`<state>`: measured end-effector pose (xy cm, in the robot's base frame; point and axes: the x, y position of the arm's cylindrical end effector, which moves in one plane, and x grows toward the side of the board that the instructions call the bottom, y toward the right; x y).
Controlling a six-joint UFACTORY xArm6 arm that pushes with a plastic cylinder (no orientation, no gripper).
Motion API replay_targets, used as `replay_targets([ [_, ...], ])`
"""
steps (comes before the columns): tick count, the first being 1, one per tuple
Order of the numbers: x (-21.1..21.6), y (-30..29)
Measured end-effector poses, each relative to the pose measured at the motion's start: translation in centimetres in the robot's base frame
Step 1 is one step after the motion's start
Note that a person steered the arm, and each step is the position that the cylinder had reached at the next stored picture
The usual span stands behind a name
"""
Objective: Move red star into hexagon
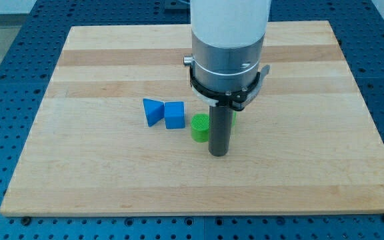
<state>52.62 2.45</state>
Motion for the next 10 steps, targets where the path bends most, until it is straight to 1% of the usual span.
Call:
replay_targets([
  [2,0.0,-2.7],
  [3,-3.1,-2.7],
  [4,-3.5,-2.7],
  [6,-0.3,-0.6],
  [7,-1.6,1.2],
  [10,-5.2,1.3],
])
